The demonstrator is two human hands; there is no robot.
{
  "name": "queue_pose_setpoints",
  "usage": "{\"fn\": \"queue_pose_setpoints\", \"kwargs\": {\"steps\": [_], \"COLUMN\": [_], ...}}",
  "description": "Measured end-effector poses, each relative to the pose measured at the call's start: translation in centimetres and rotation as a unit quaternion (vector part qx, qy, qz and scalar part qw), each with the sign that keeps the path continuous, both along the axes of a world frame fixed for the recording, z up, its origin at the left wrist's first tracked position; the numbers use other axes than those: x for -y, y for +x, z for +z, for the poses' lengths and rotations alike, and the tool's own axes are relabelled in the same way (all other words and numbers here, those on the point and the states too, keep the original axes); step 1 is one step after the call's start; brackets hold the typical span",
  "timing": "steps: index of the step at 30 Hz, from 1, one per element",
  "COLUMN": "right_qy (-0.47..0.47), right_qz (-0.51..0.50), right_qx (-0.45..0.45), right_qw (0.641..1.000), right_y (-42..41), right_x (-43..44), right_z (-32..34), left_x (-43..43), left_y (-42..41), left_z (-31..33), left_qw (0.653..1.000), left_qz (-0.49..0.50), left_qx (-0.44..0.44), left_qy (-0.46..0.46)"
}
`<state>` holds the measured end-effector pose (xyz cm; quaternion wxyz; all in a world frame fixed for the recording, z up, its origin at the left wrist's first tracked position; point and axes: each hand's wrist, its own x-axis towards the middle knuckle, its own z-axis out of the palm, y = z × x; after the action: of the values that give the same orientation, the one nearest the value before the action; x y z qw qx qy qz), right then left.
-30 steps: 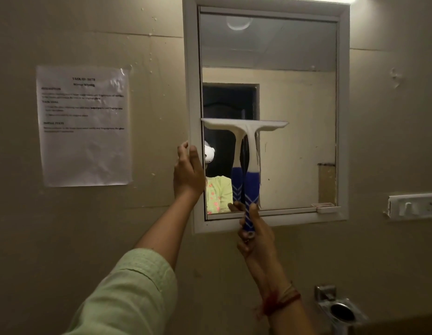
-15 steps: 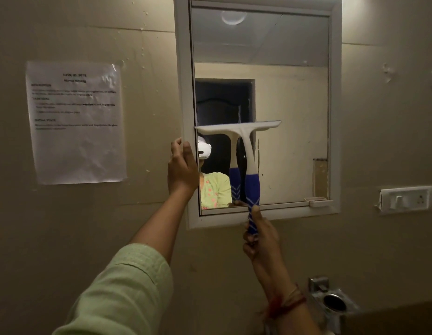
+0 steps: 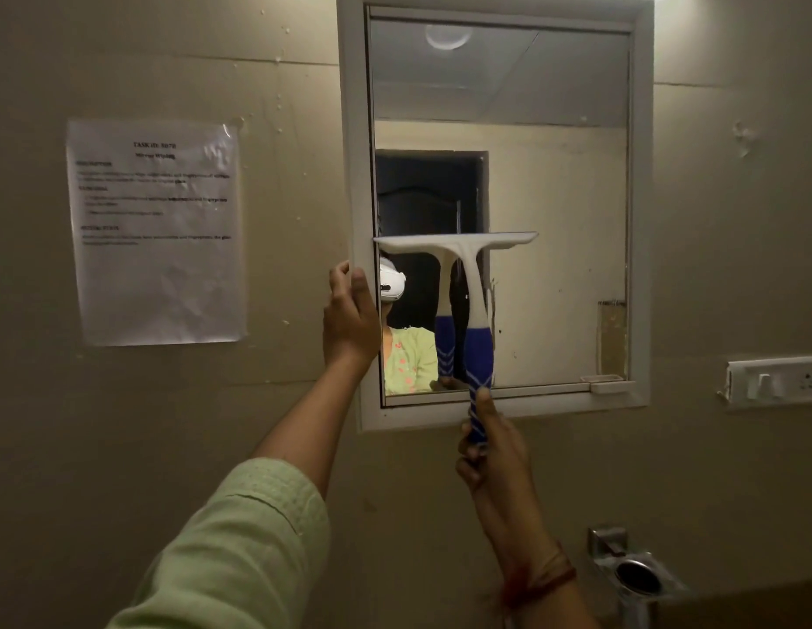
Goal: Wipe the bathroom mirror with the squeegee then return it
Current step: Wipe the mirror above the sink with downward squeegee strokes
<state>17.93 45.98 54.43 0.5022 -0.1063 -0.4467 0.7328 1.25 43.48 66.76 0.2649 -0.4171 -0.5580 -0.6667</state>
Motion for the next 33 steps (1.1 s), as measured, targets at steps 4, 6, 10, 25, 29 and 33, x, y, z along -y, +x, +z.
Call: {"fn": "queue_pose_setpoints", "kwargs": {"steps": [4,6,10,25,29,33], "right_qy": [-0.013,-0.034,-0.047,-0.040,-0.037,-0.006], "right_qz": [0.006,0.014,0.022,0.025,0.026,0.026], "right_qx": [0.020,0.028,0.034,0.050,0.040,0.026], "right_qw": [1.000,0.999,0.998,0.998,0.998,0.999], "right_y": [-0.9,-1.3,-1.1,-1.0,-0.5,-0.5], "right_x": [0.0,0.3,0.6,0.6,0.0,-0.6], "right_z": [-2.1,-4.5,-7.0,-8.1,-6.8,-4.5], "left_x": [-0.1,-0.1,0.0,-0.2,-0.2,-0.2], "left_y": [-0.1,-0.1,-0.1,-0.2,-0.2,-0.1], "left_z": [0.0,0.0,0.1,0.1,0.0,0.1], "left_qw": [1.000,1.000,1.000,1.000,1.000,1.000], "left_qz": [0.004,0.004,0.001,-0.005,-0.004,0.000], "left_qx": [0.002,-0.001,0.002,0.006,0.004,0.004], "left_qy": [-0.005,-0.006,-0.011,-0.003,-0.003,0.004]}}
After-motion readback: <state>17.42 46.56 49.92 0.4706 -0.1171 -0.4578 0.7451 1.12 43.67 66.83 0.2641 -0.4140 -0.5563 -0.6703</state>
